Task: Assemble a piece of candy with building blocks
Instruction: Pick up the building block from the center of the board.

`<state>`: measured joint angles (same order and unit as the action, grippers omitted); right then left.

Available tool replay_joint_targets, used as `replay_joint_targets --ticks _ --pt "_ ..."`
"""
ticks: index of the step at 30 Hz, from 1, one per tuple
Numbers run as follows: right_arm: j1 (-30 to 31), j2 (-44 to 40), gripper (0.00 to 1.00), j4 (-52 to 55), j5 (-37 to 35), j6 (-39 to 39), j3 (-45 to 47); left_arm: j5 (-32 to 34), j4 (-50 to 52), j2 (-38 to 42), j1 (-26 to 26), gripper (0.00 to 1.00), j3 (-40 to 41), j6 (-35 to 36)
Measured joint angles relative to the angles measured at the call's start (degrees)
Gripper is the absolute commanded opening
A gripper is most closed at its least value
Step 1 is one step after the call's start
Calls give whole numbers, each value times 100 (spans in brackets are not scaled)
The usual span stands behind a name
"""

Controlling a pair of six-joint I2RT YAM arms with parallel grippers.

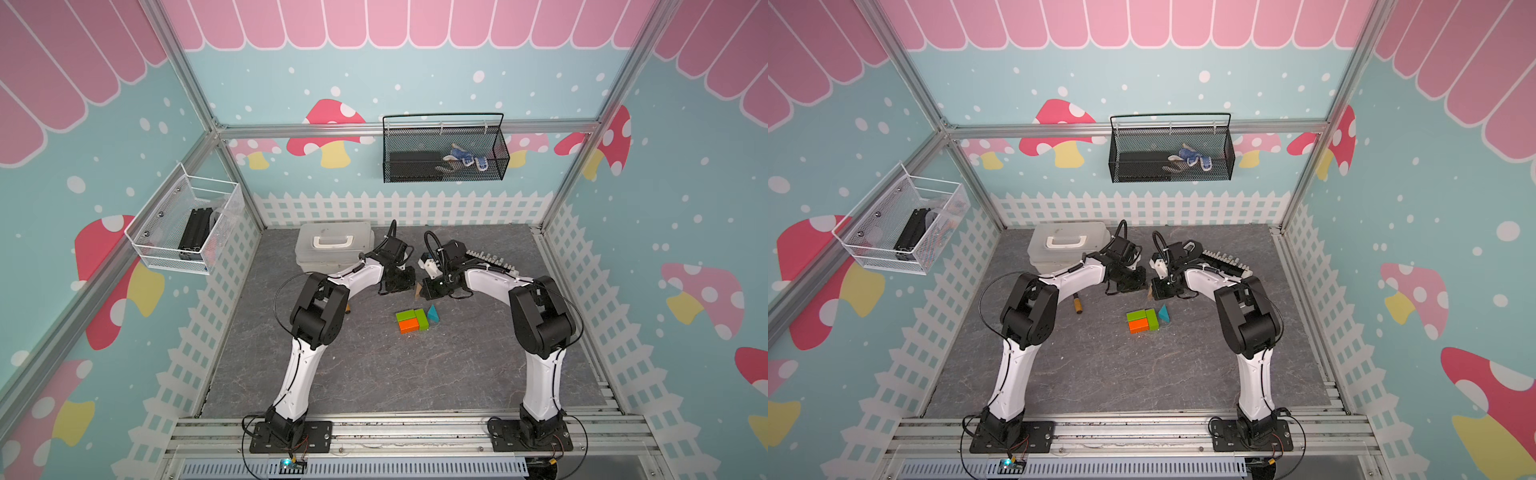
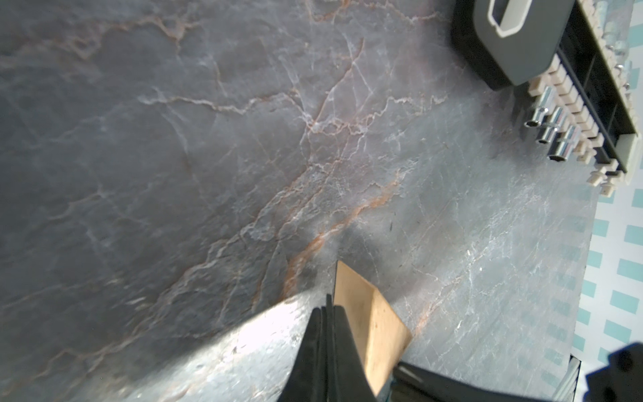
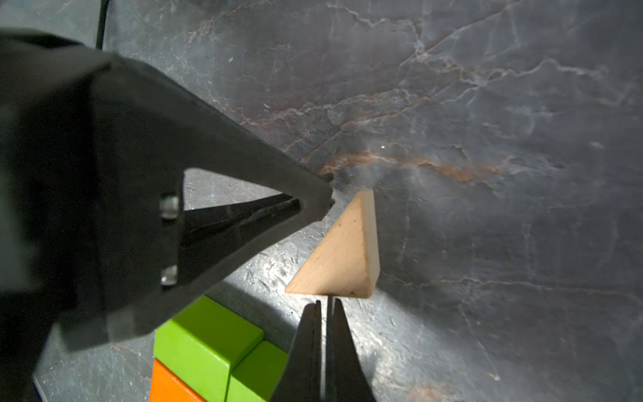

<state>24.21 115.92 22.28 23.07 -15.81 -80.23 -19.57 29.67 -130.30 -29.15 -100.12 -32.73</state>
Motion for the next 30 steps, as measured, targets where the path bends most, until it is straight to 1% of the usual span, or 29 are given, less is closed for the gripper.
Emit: replay_joint_targets --ticks 4,6,7,10,13,16,19,21,25,30 --pt "2 -59 11 -9 -83 -7 24 15 -39 57 39 35 98 24" --pt "2 -286 16 9 -232 -2 138 103 -44 221 66 42 289 136" --pt "-2 -479 19 39 -337 9 216 166 -33 348 74 43 411 203" --pt "-48 -1213 26 87 -671 7 442 428 144 754 79 44 590 413" --pt "-221 -1932 28 33 -918 -44 662 717 350 1054 -20 44 518 601" --pt "-525 -2396 29 17 -1047 -55 894 850 509 1091 -199 44 286 713" --pt "-780 -2538 28 20 -1115 -52 1128 868 734 968 -365 42 17 748" --pt "-846 -2542 29 35 -1130 -52 1281 887 914 782 -461 42 -289 752" --pt "-872 -2557 29 70 -1130 -35 1547 1010 1287 356 -632 42 -946 767" --pt "-916 -2634 29 85 -1126 -4 1646 1290 1759 -52 -739 42 -1602 741"
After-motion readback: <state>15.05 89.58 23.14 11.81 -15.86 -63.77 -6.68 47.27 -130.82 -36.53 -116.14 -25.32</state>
